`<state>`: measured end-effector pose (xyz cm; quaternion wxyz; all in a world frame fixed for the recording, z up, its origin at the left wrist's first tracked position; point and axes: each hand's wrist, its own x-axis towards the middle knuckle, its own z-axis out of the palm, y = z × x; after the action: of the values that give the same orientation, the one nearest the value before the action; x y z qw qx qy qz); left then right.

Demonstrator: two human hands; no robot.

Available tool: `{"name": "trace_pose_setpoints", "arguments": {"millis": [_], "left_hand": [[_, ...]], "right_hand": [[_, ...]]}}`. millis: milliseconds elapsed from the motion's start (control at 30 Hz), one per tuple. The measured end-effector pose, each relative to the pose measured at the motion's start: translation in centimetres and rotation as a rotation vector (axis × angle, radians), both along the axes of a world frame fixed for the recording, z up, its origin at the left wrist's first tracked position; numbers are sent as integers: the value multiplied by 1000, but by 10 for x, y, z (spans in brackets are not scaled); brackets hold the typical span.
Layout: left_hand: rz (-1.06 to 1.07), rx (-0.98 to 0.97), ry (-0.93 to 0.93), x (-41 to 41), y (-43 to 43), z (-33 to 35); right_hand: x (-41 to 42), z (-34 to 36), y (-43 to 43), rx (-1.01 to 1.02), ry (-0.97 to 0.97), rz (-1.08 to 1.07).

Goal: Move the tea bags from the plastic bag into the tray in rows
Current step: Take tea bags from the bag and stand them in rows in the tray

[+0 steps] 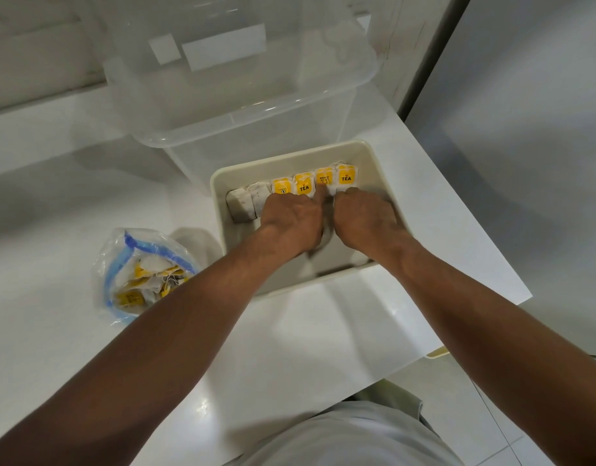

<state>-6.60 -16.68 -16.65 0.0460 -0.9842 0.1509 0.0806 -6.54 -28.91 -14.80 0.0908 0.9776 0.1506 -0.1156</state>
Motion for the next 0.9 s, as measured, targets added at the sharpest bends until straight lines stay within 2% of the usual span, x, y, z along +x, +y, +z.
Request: {"name": "trace_pose_setpoints", "arguments": {"millis": [200,433,600,900], "left_hand": [[33,-141,-13,-9,12,7],[147,-387,112,-14,42,26],[175,-749,241,-34,66,55],[373,-1187,183,-87,134,83]], "right_hand": [[-3,1,2,169,7,-77],[-2,-3,-3,431,-57,-73],[-5,6,3,785,186,-107],[-32,39,45,1152,345,-167]]}}
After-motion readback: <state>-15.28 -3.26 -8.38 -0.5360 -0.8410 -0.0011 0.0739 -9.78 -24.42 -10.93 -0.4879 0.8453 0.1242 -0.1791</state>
